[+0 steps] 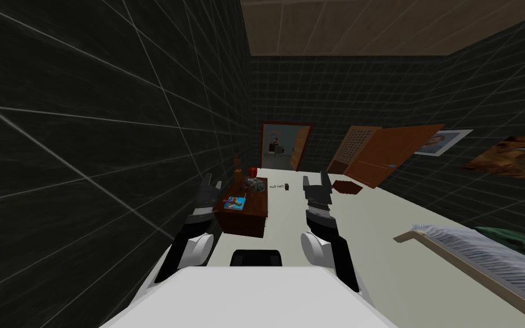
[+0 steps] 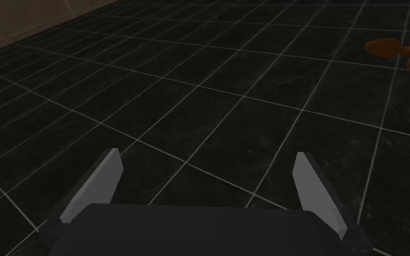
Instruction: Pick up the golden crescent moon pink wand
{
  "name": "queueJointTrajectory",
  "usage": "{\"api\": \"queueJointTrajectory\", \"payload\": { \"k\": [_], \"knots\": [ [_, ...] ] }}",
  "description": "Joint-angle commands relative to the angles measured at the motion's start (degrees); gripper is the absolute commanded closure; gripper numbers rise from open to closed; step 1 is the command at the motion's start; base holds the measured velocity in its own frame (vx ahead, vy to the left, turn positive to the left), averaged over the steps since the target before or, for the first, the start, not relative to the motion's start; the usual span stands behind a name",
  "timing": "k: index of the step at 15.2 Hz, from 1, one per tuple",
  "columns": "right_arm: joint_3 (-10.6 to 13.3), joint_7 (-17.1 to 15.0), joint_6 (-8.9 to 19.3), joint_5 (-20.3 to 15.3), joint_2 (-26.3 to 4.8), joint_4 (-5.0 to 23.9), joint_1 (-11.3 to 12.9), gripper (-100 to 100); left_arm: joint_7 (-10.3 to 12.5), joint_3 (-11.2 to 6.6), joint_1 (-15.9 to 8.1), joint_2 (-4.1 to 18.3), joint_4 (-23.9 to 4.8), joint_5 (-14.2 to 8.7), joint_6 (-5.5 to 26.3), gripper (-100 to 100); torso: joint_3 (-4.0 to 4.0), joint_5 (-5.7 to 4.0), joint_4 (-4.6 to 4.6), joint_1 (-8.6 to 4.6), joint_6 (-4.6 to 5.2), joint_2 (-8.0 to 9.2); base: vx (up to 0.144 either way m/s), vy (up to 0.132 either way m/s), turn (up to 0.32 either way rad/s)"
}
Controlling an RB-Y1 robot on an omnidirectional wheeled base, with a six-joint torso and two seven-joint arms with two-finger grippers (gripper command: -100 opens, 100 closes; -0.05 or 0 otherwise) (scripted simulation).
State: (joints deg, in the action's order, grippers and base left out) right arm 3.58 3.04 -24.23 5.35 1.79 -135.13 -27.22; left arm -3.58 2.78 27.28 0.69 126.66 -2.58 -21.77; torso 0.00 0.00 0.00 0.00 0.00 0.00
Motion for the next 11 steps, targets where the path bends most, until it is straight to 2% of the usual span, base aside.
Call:
{"api": "queueJointTrajectory", "payload": {
  "k": [1,3,5,6,7,8,9,10,11],
  "knots": [
    [0.0,0.0,0.0,0.0,0.0,0.0,0.0,0,-0.1,-0.1,-1.3,2.0,-2.3,-0.7,1.9,-100,0.0,0.0,0.0,0.0,0.0,0.0,0.01,0.001,-0.007],
    [0.0,0.0,0.0,0.0,0.0,0.0,0.0,0,-0.1,-0.15,-2.0,2.7,-3.4,-1.0,2.9,-100,-0.04,0.01,-0.02,0.03,0.01,-0.07,0.024,0.005,-0.015],
    [0.0,0.0,0.0,0.0,0.0,0.0,0.0,0,-0.3,-0.27,-3.6,4.1,-6.3,-1.8,5.3,-100,-0.07,0.02,-0.03,0.05,0.01,-0.12,0.028,0.01,-0.011],
    [0.0,0.0,0.0,0.0,0.0,0.0,0.0,0,-0.3,-0.27,-3.6,4.1,-6.3,-1.8,5.3,-100,-0.08,0.02,-0.03,0.06,0.01,-0.14,0.025,0.008,-0.011],
    [0.0,0.0,0.0,0.0,0.0,0.0,0.0,0,-0.3,-0.34,-4.6,4.9,-8.0,-2.3,6.8,-100,-0.08,0.01,-0.03,0.06,0.0,-0.14,0.022,0.009,-0.009],
    [0.0,0.0,0.0,0.0,0.0,0.0,0.0,0,-0.3,-0.34,-4.6,4.9,-8.0,-2.3,6.8,-100,-0.08,0.02,-0.03,0.06,0.01,-0.13,0.018,0.009,-0.008],
    [0.0,0.0,0.0,0.0,0.0,0.0,0.0,0,-0.4,-0.42,-5.7,5.6,-9.8,-2.9,8.3,-100,-0.07,0.02,-0.03,0.06,0.0,-0.12,0.019,0.009,-0.008],
    [0.0,0.0,0.0,0.0,0.0,0.0,0.0,0,-0.4,-0.42,-5.7,5.6,-9.8,-2.9,8.3,-100,-0.07,0.02,-0.03,0.05,0.01,-0.12,0.018,0.006,-0.012],
    [0.0,0.0,0.0,0.0,0.0,0.0,0.0,0,-0.5,-0.51,-6.9,6.3,-11.8,-3.5,10.0,-100,-0.07,0.01,-0.03,0.05,0.0,-0.11,0.02,0.009,-0.01]
  ]
}}
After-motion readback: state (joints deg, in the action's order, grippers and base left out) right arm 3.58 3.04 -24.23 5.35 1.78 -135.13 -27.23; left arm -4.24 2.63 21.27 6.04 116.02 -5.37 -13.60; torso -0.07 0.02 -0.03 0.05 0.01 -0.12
